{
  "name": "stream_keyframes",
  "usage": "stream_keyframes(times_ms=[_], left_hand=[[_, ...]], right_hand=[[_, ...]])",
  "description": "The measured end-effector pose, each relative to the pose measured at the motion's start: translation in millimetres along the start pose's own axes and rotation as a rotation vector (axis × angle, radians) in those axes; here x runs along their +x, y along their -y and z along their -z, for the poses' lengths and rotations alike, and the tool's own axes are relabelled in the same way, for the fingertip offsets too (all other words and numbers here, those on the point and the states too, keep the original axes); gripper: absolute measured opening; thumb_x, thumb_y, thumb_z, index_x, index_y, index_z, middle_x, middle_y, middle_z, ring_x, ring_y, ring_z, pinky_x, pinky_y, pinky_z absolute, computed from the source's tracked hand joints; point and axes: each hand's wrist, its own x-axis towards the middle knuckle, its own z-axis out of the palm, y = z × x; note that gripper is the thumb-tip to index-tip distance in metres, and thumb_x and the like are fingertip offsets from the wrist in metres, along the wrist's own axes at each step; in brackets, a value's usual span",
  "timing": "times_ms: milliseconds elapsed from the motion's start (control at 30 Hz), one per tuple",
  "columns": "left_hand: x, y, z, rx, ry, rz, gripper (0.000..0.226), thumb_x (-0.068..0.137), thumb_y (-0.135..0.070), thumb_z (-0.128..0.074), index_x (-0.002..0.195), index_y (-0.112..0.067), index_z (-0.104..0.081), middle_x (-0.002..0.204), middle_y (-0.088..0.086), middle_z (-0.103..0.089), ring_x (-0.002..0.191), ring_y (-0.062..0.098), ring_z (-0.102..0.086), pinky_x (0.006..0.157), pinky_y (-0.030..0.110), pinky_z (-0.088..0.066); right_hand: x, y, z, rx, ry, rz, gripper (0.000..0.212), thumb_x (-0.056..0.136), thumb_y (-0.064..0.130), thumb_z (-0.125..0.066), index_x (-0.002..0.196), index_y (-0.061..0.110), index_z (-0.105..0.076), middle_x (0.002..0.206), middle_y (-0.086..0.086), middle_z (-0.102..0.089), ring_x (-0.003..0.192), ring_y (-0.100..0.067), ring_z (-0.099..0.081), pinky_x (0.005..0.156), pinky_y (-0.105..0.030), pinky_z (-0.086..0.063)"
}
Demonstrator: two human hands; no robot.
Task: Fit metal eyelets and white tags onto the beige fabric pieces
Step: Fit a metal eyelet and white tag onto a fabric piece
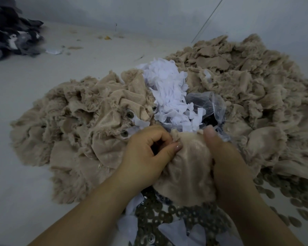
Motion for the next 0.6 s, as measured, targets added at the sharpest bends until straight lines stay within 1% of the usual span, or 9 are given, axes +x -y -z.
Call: stream_keyframes(times_ms=[33, 67, 133, 167, 267, 333, 433, 533, 600], left_hand=[[-0.2, 0.3, -0.3, 0.008, 0.005, -0.016, 0.020, 0.082, -0.019, -0.071, 0.066, -0.013, -0.060, 0.066, 0.003, -0.058, 0.062, 0.016, -0.054, 0.058, 0.031, -0.046], [-0.5, 0.7, -0.5, 0.005, 0.012, -0.028, 0.022, 0.082, -0.021, -0.072, 0.067, -0.011, -0.060, 0.066, 0.003, -0.058, 0.061, 0.018, -0.054, 0.057, 0.034, -0.046], [-0.7, 0.9, -0.6, -0.011, 0.023, -0.041, 0.025, 0.083, -0.027, -0.071, 0.068, -0.009, -0.061, 0.067, 0.004, -0.058, 0.062, 0.020, -0.054, 0.057, 0.038, -0.047], [-0.6, 0.4, -0.4, -0.020, 0.024, -0.038, 0.026, 0.082, -0.029, -0.069, 0.068, -0.009, -0.061, 0.067, 0.004, -0.059, 0.062, 0.020, -0.055, 0.057, 0.038, -0.047], [-0.6, -1.9, 0.8, -0.128, 0.041, 0.012, 0.020, 0.080, -0.030, -0.071, 0.069, -0.016, -0.063, 0.067, 0.002, -0.061, 0.062, 0.020, -0.055, 0.057, 0.033, -0.048], [-0.4, -2.5, 1.5, -0.173, 0.055, 0.053, 0.017, 0.081, -0.025, -0.074, 0.070, -0.015, -0.065, 0.067, 0.003, -0.062, 0.061, 0.019, -0.055, 0.056, 0.030, -0.048], [-0.8, -3.2, 0.8, -0.233, 0.066, 0.114, 0.013, 0.082, -0.017, -0.070, 0.071, -0.013, -0.067, 0.067, 0.002, -0.061, 0.061, 0.013, -0.055, 0.057, 0.028, -0.048], [-1.8, -3.9, -0.4, -0.249, 0.060, 0.133, 0.014, 0.083, -0.016, -0.066, 0.071, -0.008, -0.066, 0.067, 0.010, -0.060, 0.061, 0.016, -0.054, 0.057, 0.032, -0.047], [-2.8, -3.7, -1.4, -0.246, 0.051, 0.116, 0.016, 0.084, -0.014, -0.065, 0.071, -0.004, -0.065, 0.068, 0.015, -0.059, 0.060, 0.020, -0.053, 0.056, 0.034, -0.047]], right_hand=[[0.1, -3.2, 2.1, -0.036, 0.030, 0.025, 0.084, 0.065, 0.073, -0.072, 0.082, -0.009, -0.064, 0.085, -0.037, -0.065, 0.075, -0.055, -0.062, 0.062, -0.065, -0.054], [-1.1, -2.7, 0.2, -0.069, 0.031, 0.071, 0.067, 0.067, 0.066, -0.077, 0.071, -0.001, -0.069, 0.076, -0.028, -0.069, 0.067, -0.047, -0.066, 0.053, -0.054, -0.057], [0.6, -5.8, 1.5, -0.046, 0.027, 0.060, 0.030, 0.068, 0.042, -0.080, 0.077, 0.012, -0.079, 0.076, -0.015, -0.075, 0.070, -0.034, -0.074, 0.053, -0.034, -0.059], [2.8, -9.4, 4.3, 0.011, 0.042, 0.027, 0.026, 0.066, 0.036, -0.079, 0.082, 0.016, -0.080, 0.080, -0.012, -0.077, 0.075, -0.030, -0.075, 0.058, -0.030, -0.060], [3.7, -9.9, 5.1, 0.096, 0.100, -0.028, 0.035, 0.059, 0.037, -0.080, 0.088, 0.017, -0.081, 0.089, -0.012, -0.078, 0.084, -0.028, -0.076, 0.068, -0.031, -0.060], [2.6, -7.5, 3.4, 0.084, 0.074, -0.004, 0.036, 0.058, 0.037, -0.080, 0.088, 0.018, -0.081, 0.089, -0.011, -0.078, 0.083, -0.028, -0.076, 0.067, -0.030, -0.060], [1.1, -8.4, 1.9, 0.132, 0.041, -0.015, 0.030, 0.063, 0.031, -0.079, 0.089, 0.016, -0.080, 0.090, -0.012, -0.077, 0.085, -0.028, -0.076, 0.068, -0.030, -0.060], [-1.4, -7.1, -0.7, 0.166, 0.010, -0.043, 0.024, 0.066, 0.021, -0.077, 0.089, 0.013, -0.080, 0.089, -0.014, -0.077, 0.084, -0.029, -0.076, 0.066, -0.030, -0.060], [-3.6, -6.6, -3.1, 0.169, -0.012, -0.041, 0.022, 0.067, 0.020, -0.076, 0.087, 0.014, -0.080, 0.088, -0.013, -0.077, 0.081, -0.028, -0.076, 0.065, -0.030, -0.060]])
